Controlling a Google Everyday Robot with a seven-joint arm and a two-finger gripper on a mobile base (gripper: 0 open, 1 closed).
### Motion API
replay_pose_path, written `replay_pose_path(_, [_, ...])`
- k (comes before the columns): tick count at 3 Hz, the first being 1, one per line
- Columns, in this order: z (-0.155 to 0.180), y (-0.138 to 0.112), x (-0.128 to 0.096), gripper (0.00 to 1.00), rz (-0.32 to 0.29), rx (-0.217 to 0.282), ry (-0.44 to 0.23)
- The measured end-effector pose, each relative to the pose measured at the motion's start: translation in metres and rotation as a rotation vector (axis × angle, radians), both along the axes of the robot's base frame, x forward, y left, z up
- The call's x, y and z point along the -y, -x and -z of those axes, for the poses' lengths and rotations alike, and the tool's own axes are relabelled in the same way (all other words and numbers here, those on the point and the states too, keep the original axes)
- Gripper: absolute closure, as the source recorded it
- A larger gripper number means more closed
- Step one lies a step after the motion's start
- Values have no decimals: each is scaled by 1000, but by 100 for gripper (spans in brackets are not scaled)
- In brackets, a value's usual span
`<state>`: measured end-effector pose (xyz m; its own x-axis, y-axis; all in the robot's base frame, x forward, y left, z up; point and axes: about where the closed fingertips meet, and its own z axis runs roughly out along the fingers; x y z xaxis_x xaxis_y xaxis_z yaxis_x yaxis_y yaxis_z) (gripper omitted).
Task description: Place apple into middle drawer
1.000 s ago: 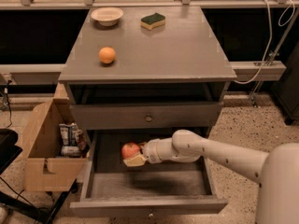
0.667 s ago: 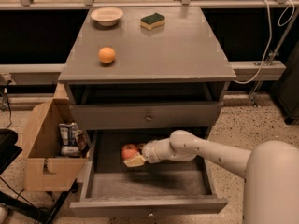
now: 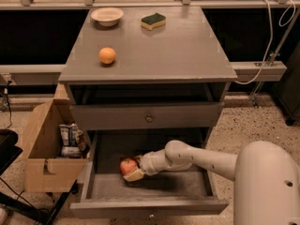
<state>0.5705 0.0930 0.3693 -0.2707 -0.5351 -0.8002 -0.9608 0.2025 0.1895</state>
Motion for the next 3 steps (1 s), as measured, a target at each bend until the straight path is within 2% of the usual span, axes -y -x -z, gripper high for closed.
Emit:
replay_pose_path(1, [2,3,-2,84,-5,0,1])
replay_pose_path(3, [3,5,-6,37,-12,-4,-2])
